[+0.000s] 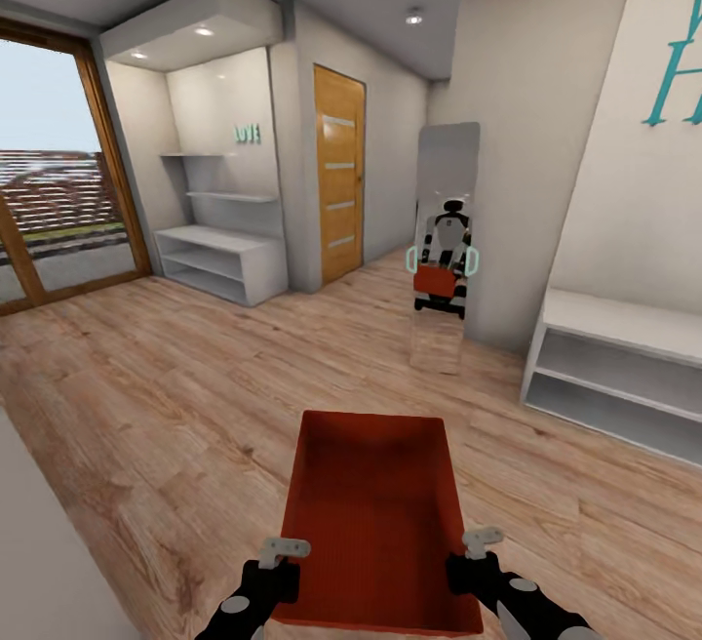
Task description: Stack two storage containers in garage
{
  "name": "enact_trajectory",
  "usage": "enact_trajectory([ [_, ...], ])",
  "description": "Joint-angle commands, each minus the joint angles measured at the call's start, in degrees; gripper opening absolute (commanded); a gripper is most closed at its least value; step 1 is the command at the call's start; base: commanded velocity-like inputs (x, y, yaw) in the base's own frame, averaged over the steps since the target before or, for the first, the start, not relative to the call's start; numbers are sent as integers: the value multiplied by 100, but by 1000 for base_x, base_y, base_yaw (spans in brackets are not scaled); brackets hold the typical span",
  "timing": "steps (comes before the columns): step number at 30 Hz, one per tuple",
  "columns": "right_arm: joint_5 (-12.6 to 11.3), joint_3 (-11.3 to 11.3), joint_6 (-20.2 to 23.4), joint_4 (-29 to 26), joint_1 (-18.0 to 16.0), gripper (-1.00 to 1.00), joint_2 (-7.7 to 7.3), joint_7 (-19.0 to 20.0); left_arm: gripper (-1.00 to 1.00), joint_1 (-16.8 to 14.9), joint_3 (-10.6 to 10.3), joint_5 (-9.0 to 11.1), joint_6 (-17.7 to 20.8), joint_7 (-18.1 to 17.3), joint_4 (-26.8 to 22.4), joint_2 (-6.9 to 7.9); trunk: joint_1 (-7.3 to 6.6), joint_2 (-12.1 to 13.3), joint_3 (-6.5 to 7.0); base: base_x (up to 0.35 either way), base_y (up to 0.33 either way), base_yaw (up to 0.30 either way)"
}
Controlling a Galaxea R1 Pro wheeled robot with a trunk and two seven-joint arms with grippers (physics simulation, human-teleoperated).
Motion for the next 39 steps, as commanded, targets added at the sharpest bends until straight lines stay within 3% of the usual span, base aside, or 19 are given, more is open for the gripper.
enact_trajectory([
  [1,5,-7,-241,-10,-8,-100,0,-7,-100,-1,-56,84,37,95,13,8,3,-2,-6,341,-82,0],
  [22,19,-7,-247,-3,2,-100,0,-7,-100,-1,-55,80,37,95,15,10,3,-2,-6,341,-82,6],
  [39,12,-7,-247,-3,6,-100,0,-7,-100,-1,-55,77,37,95,21,11,3,-2,-6,341,-82,271],
])
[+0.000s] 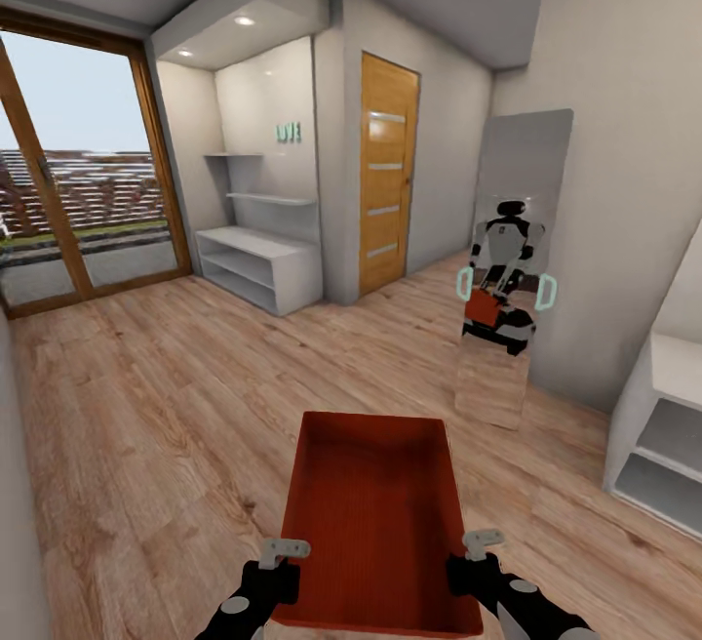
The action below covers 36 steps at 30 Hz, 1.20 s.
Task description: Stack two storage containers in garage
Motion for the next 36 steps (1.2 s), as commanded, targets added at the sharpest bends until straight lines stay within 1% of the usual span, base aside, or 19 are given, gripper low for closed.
enact_trajectory([
  [1,7,6,-243,-13,-5,-100,-2,-2,-100,-2,-48,76,26,97,12,8,3,-2,-6,341,-82,292],
  [7,9,6,-243,-13,-3,-100,-2,-2,-100,-2,-47,76,26,97,13,7,3,-2,-6,341,-82,268],
  [10,8,6,-243,-13,-3,-100,-2,-2,-100,-2,-49,76,26,97,13,8,3,-2,-6,341,-81,99],
  [36,19,15,-243,-13,-3,-100,-2,-2,-100,-2,-49,76,26,97,10,8,3,-2,-6,341,-74,4],
])
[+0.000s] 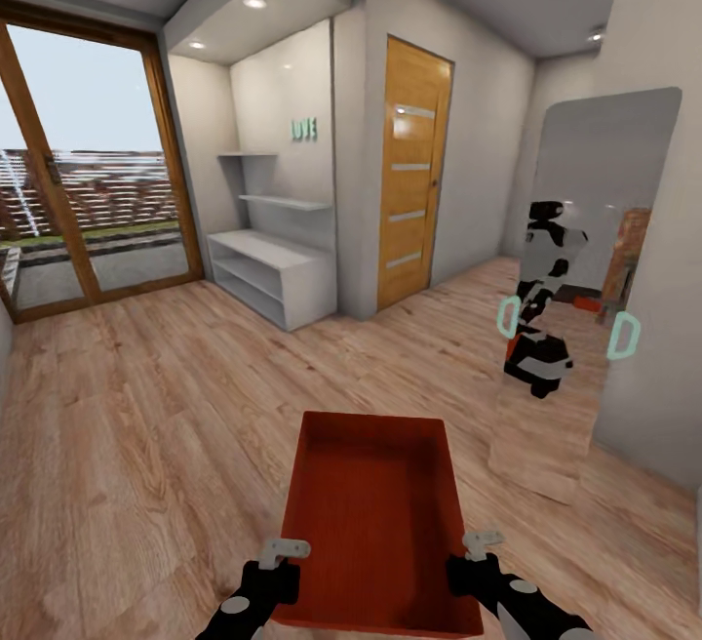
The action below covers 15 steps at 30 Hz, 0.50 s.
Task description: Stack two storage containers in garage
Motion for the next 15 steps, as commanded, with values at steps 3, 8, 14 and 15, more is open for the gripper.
enact_trajectory([
  [3,6,25,-239,-11,-9,-100,-2,-2,-100,-1,-46,78,28,98,4,11,3,-3,-6,341,-12,0],
  [8,6,25,-239,-11,-9,-100,-2,-2,-100,-1,-47,78,28,98,8,12,3,-3,-6,341,-2,0],
  [14,6,25,-239,-11,-8,-100,-2,-2,-100,-1,-44,78,28,98,3,9,3,-3,-6,341,0,11],
  [15,6,25,-239,-11,-7,-100,-2,-2,-100,-1,-43,78,28,98,3,8,3,-3,-6,341,0,105],
])
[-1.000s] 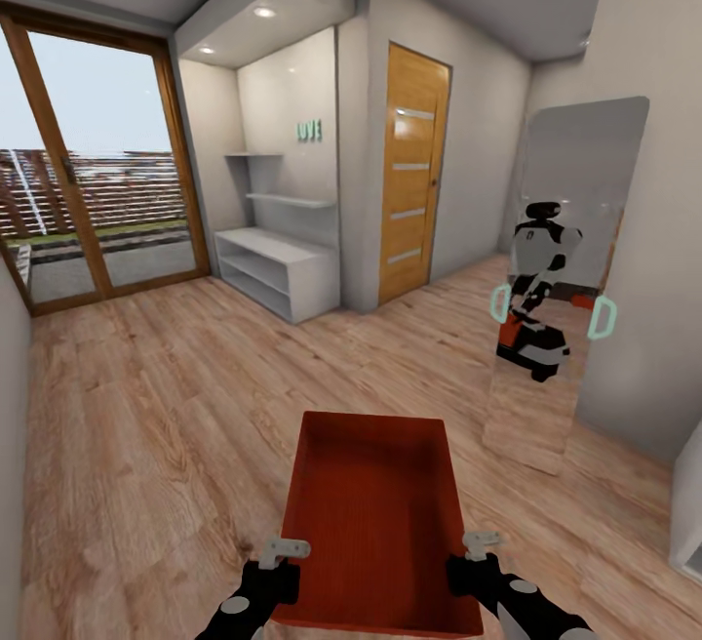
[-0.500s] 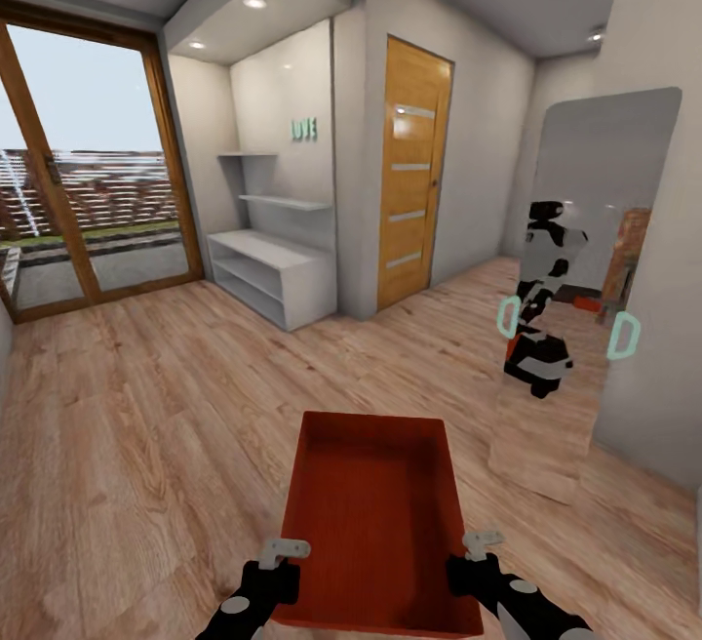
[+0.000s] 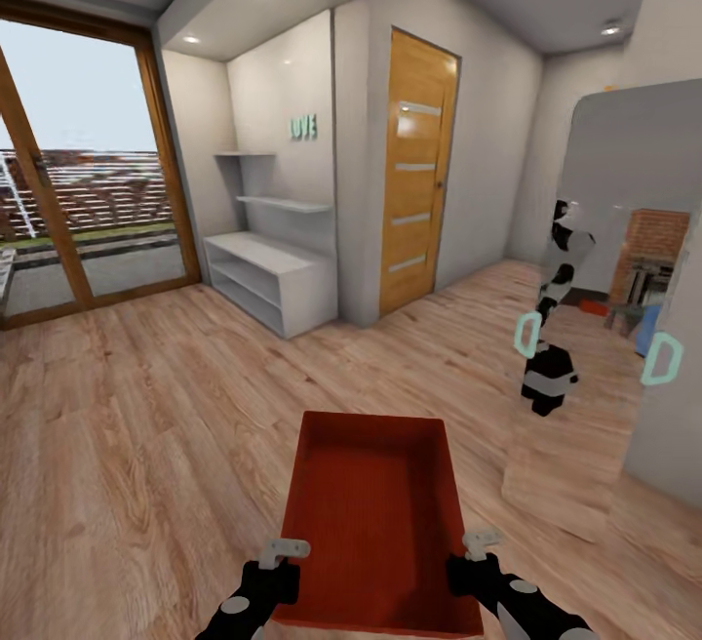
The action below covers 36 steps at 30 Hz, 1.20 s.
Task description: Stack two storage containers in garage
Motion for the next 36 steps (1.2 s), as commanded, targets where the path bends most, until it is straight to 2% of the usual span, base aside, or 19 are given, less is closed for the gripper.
enact_trajectory([
  [1,8,23,-235,-12,-7,-100,-2,-2,-100,-2,-45,79,26,96,8,10,3,-3,-6,341,0,193],
  [11,8,23,-235,-12,-7,-100,-2,-2,-100,-2,-48,79,26,96,14,9,3,-3,-6,341,0,240],
  [36,-15,23,-235,-12,-7,-100,-10,-2,-100,-2,-47,79,26,96,9,11,3,-3,-6,341,0,5],
])
